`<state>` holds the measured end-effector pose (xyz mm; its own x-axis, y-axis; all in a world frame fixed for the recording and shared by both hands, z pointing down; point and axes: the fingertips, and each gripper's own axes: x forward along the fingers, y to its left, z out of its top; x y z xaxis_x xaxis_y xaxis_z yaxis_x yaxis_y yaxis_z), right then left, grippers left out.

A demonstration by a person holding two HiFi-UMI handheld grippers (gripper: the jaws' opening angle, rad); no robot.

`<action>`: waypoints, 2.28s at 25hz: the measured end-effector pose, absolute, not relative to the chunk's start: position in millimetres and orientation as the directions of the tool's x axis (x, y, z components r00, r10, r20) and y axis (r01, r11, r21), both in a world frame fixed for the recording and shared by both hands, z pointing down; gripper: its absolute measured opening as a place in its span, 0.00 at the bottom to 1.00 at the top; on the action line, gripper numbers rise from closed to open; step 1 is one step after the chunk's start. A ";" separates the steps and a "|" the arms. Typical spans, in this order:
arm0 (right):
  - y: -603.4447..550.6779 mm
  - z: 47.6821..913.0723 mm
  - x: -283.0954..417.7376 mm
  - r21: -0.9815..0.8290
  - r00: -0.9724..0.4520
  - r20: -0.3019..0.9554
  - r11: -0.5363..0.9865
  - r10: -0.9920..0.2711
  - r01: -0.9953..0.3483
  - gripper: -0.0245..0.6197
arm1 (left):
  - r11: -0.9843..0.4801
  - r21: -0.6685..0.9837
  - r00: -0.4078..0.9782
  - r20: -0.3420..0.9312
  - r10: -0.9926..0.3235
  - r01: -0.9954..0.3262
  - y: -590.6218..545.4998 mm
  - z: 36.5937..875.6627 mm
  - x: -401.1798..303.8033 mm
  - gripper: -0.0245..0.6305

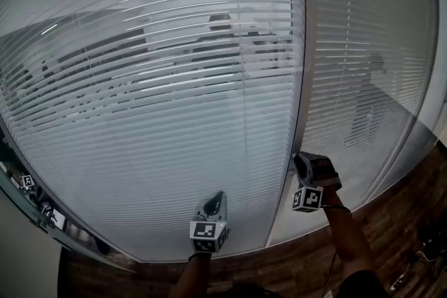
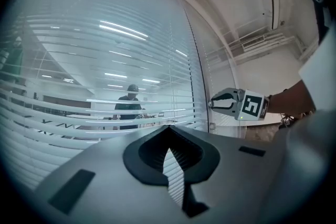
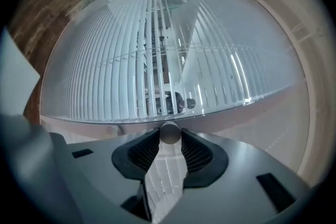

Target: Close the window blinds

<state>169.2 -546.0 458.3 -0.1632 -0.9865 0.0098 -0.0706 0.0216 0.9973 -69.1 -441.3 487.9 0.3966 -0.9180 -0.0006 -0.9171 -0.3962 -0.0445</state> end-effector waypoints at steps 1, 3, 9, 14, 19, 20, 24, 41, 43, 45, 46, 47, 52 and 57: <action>-543.4 457.9 171.2 0.992 -0.162 0.017 0.037 -0.987 -0.118 0.24 | -0.395 -0.044 0.395 0.002 -0.919 -0.918 -441.4 487.9 -69.4 0.03; -538.6 456.3 175.7 0.957 -0.167 0.039 0.085 -0.985 -0.278 0.24 | -0.396 -0.035 0.396 0.005 -0.918 -0.918 -441.2 487.6 -68.1 0.03; -528.4 440.2 184.7 0.586 -0.199 0.028 0.177 -0.980 -0.791 0.24 | -0.435 -0.034 0.435 0.014 -0.900 -0.900 -438.0 497.0 -49.7 0.03; -537.5 449.5 179.3 0.288 -0.229 0.002 0.220 -0.973 -0.932 0.25 | -0.443 -0.024 0.442 0.022 -0.897 -0.896 -433.8 498.5 -40.5 0.03; -553.3 449.0 186.6 0.040 -0.246 0.003 0.246 -0.969 -0.968 0.26 | -0.457 -0.044 0.457 0.015 -0.889 -0.888 -434.0 496.1 -36.6 0.03; -554.6 448.6 186.0 0.018 -0.253 0.000 0.253 -0.967 -0.967 0.26 | -0.455 -0.045 0.455 0.014 -0.890 -0.889 -433.6 496.4 -37.1 0.03; -556.1 447.8 186.1 0.023 -0.259 -0.001 0.259 -0.966 -0.966 0.24 | -0.441 -0.042 0.440 0.019 -0.898 -0.897 -432.6 497.6 -43.1 0.03; -549.5 443.5 172.6 0.521 -0.283 0.091 0.288 -0.955 -0.803 0.23 | -0.411 -0.043 0.410 0.045 -0.911 -0.910 -428.9 502.8 -64.3 0.03; -545.9 440.8 170.7 0.599 -0.268 0.108 0.278 -0.957 -0.751 0.23 | -0.416 -0.046 0.413 0.057 -0.909 -0.908 -429.3 508.7 -65.2 0.03; -544.0 440.1 169.0 0.673 -0.250 0.113 0.259 -0.962 -0.693 0.23 | -0.414 -0.037 0.411 0.054 -0.910 -0.910 -429.8 508.5 -65.7 0.03; -543.5 440.1 168.0 0.706 -0.241 0.113 0.249 -0.964 -0.663 0.23 | -0.412 -0.030 0.411 0.049 -0.910 -0.911 -429.6 506.6 -65.4 0.03; -543.5 440.8 167.3 0.738 -0.234 0.113 0.239 -0.966 -0.631 0.23 | -0.412 -0.027 0.411 0.046 -0.911 -0.911 -429.2 505.4 -65.3 0.03; -542.7 445.3 165.7 0.861 -0.223 0.106 0.201 -0.969 -0.467 0.23 | -0.422 -0.041 0.419 0.060 -0.906 -0.906 -425.6 510.1 -64.2 0.03; -547.2 450.8 170.1 0.831 -0.266 0.098 0.226 -0.959 -0.509 0.23 | -0.417 -0.035 0.415 0.061 -0.908 -0.908 -422.7 508.3 -67.0 0.03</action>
<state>170.1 -547.2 450.8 -0.2657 -0.9590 0.0983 -0.5089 0.2261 0.8306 -67.0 -422.7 508.3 0.4148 -0.9078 0.0614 -0.9081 -0.4173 -0.0355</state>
